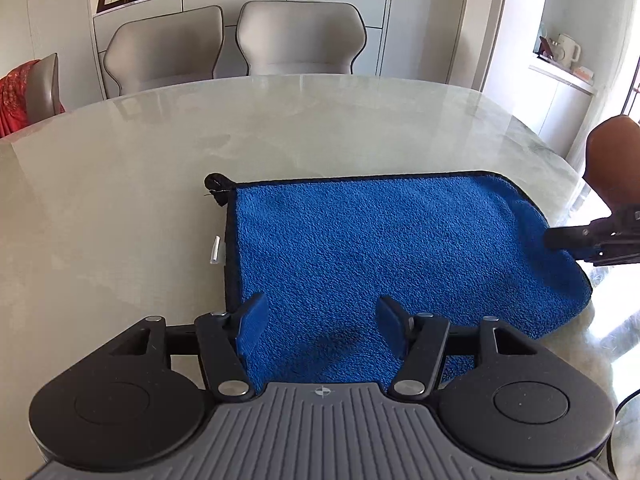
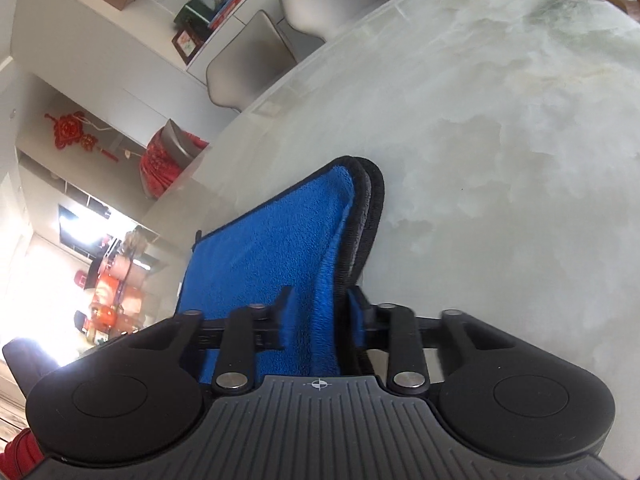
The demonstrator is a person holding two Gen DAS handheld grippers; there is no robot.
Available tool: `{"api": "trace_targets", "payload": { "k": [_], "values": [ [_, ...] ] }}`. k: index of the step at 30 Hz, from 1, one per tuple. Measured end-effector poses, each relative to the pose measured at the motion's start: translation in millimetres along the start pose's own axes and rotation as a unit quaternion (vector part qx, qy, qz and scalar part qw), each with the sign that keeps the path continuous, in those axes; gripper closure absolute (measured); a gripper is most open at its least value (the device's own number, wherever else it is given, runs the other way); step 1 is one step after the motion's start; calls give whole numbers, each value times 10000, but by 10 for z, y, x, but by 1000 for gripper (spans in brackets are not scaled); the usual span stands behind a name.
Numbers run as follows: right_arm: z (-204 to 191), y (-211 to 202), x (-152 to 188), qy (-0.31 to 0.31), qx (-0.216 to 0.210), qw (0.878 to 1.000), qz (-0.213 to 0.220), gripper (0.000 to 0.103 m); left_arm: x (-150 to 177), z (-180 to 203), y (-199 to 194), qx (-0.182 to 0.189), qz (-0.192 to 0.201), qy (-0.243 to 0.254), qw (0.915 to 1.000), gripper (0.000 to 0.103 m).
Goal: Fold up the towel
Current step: 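Grasp the folded towel edge with the right gripper and lift it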
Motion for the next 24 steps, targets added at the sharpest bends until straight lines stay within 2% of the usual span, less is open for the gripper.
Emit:
{"api": "trace_targets", "payload": {
  "k": [5,9,11,19,24],
  "values": [
    [27,-29,6,282,-81,9995,68,87,-27,53,36,24,-76,186,9998,39],
    [40,-76,-24,626,-334,9972,240,88,-16,94,91,48,-165,308,9994,39],
    [0,-74,-59,605,-380,9971,255,88,-6,101,98,77,-187,320,9993,39],
    [-555,71,-336,3,-543,9983,205,88,20,46,51,88,-212,204,9995,39],
    [-966,316,-435,-553,-615,9965,-93,88,18,-46,-6,47,-186,59,9998,39]
  ]
}}
Point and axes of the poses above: each gripper's, at about its wrist camera, not at the fingertips, and y roughly the way its jaws point, z to its right, x to its underside, the point moved 5 cm from there along y, roughly the way its jaws point, and after that the axes turned 12 degrees about -y, right-handed, at the moved point
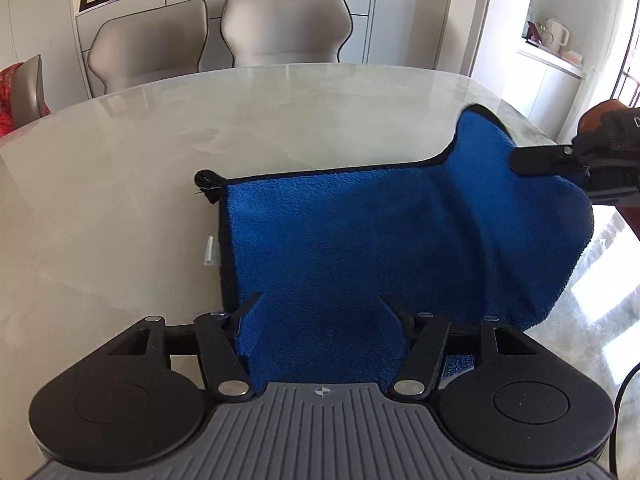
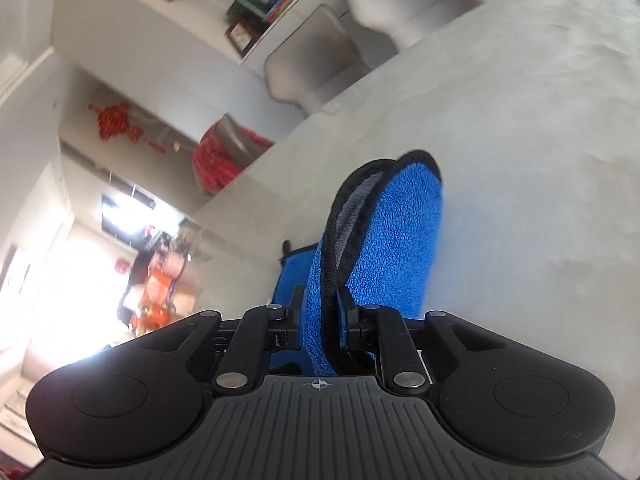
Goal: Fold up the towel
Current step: 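Grasp the folded towel edge with the right gripper and lift it, then fold the lifted half over toward the left gripper while the left gripper holds the towel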
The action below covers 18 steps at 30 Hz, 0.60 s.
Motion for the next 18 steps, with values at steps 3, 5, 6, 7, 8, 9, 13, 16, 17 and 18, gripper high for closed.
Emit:
{"api": "trace_targets", "payload": {
  "k": [3,5,6,7,8,9,13,16,17,18],
  "values": [
    [-135,222,11,-202,44,9993,-296,88,9,-63,-44,-9,12,-72,10000,39],
    [-214,358,42,-308,47,9984,-481,88,18,-101,-64,1,15,-113,9999,39],
    [-246,412,59,-356,56,9978,-561,88,22,-117,-69,11,14,-130,9999,38],
    [-273,458,79,-401,82,9971,-639,88,29,-132,-76,38,7,-148,9999,38],
    [-290,488,103,-431,99,9965,-705,87,29,-139,-77,54,5,-161,9999,38],
    [-305,512,128,-436,90,9960,-768,87,34,-157,-82,81,2,-187,9998,37],
    [-346,543,205,-430,18,9949,-910,80,50,-199,-85,166,-36,-290,9994,35],
    [-334,470,204,-252,-210,9964,-777,70,32,-222,-52,240,-88,-365,9990,34],
    [-341,427,184,-175,-345,9972,-639,67,24,-228,-49,271,-99,-389,9988,33],
    [-350,387,162,-86,-464,9976,-514,65,17,-234,-46,300,-108,-411,9986,33]
  ]
}}
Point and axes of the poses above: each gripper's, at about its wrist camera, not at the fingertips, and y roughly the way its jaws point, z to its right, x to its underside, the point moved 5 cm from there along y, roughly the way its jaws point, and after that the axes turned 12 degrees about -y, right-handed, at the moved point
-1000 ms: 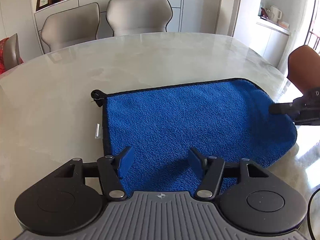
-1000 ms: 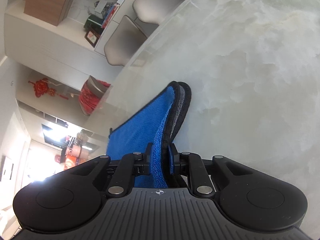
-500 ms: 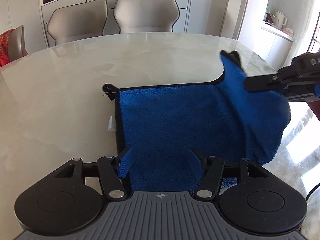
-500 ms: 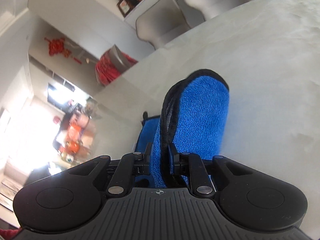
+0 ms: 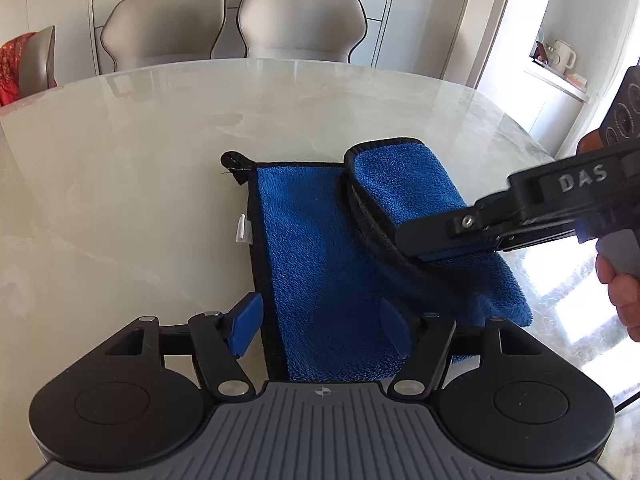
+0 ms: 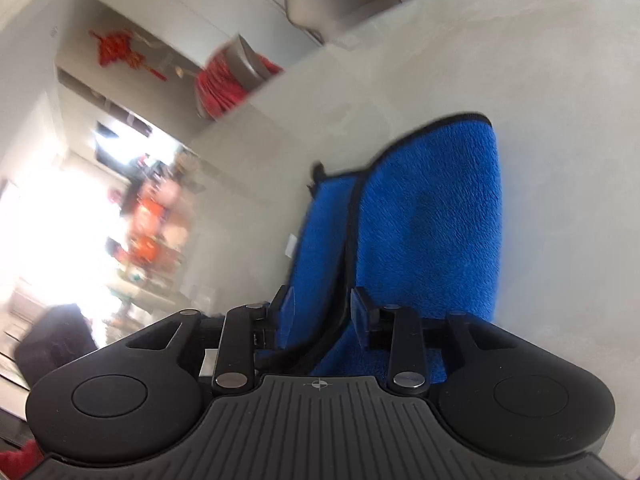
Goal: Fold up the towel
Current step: 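Fold the lifted half over toward the left gripper while the left gripper holds the towel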
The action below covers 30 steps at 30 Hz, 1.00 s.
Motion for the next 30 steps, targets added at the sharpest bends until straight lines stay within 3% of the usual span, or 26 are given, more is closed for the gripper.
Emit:
{"api": "trace_targets", "payload": {
  "k": [3,8,11,13,17,21,26,28,30],
  "values": [
    [52,-153,-12,155,86,9996,233,65,-29,-39,19,151,-84,-199,9997,30],
    [248,-268,159,521,244,9980,249,65,-151,-135,-25,584,-180,-719,9955,30],
    [251,-243,264,518,267,9979,267,80,-197,-147,-48,818,-229,-884,9925,30],
    [262,-210,313,576,268,9976,257,81,-222,-139,-70,876,-226,-953,9913,30],
    [280,-126,379,677,250,9971,232,81,-285,-56,-84,1173,-252,-1162,9860,29],
    [313,-74,422,789,226,9963,261,81,-257,37,106,1326,-601,-1355,9800,29],
    [349,-73,435,806,188,9962,275,81,-268,40,345,1427,-754,-1918,9681,29],
    [361,-65,441,824,186,9960,284,81,-299,71,375,1528,-730,-1937,9663,32],
    [366,-52,445,851,183,9958,298,81,-314,109,398,1512,-709,-1815,9691,45]
  ]
}}
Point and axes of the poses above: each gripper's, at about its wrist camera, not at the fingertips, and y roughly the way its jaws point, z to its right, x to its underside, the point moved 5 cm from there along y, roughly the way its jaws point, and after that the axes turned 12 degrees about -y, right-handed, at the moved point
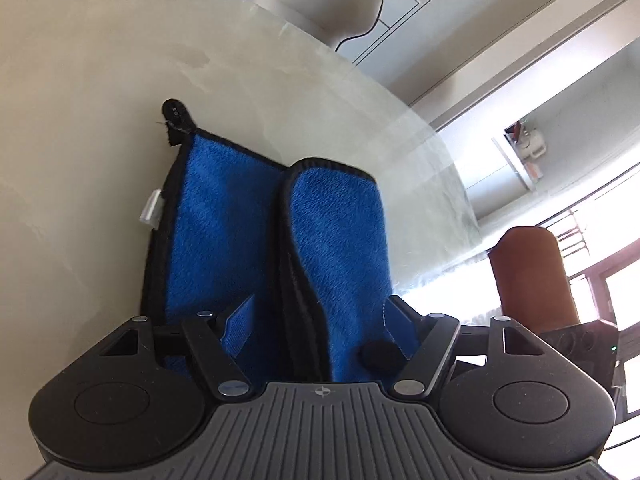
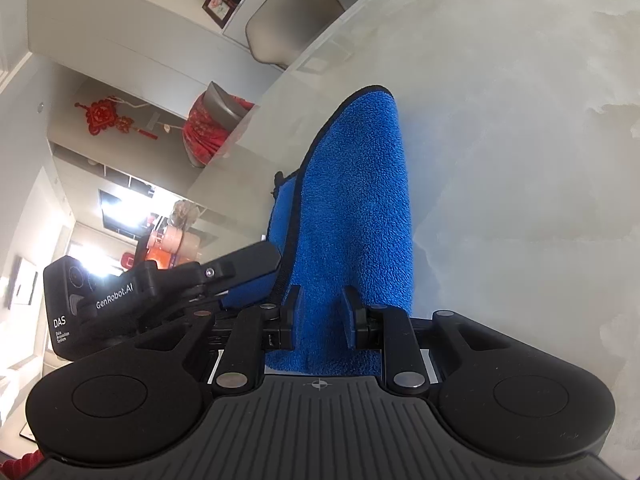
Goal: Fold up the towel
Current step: 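Fold the lifted half over toward the left gripper while the left gripper holds the towel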
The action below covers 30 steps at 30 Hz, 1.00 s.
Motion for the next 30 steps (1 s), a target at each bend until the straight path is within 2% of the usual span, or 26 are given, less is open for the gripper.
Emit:
{"api": "trace_targets", "payload": {
  "k": [1,3,6,8,12,17,22,30],
  "values": [
    [1,6,1,7,2,10000,6,81,3,13,21,-41,-21,72,10000,49],
    [1,10,2,10,10,10000,14,81,18,43,75,-172,-48,278,9995,68],
    [-1,20,-6,14,16,10000,21,81,29,51,81,-300,-2,411,9987,88],
    [-2,27,-14,30,12,10000,26,80,29,39,68,-418,46,458,9981,95],
    [-71,16,-52,-17,-98,9999,67,64,28,62,0,-534,142,637,9964,98],
    [-223,-12,-130,-408,-23,9991,82,63,-46,121,-196,-469,337,709,9958,98],
    [-340,6,-214,-520,-148,9985,124,63,-190,102,-411,-565,482,781,9942,98],
    [-397,171,-175,-606,-207,9979,-134,63,-190,-117,-538,-753,533,600,9939,98]
  ]
}}
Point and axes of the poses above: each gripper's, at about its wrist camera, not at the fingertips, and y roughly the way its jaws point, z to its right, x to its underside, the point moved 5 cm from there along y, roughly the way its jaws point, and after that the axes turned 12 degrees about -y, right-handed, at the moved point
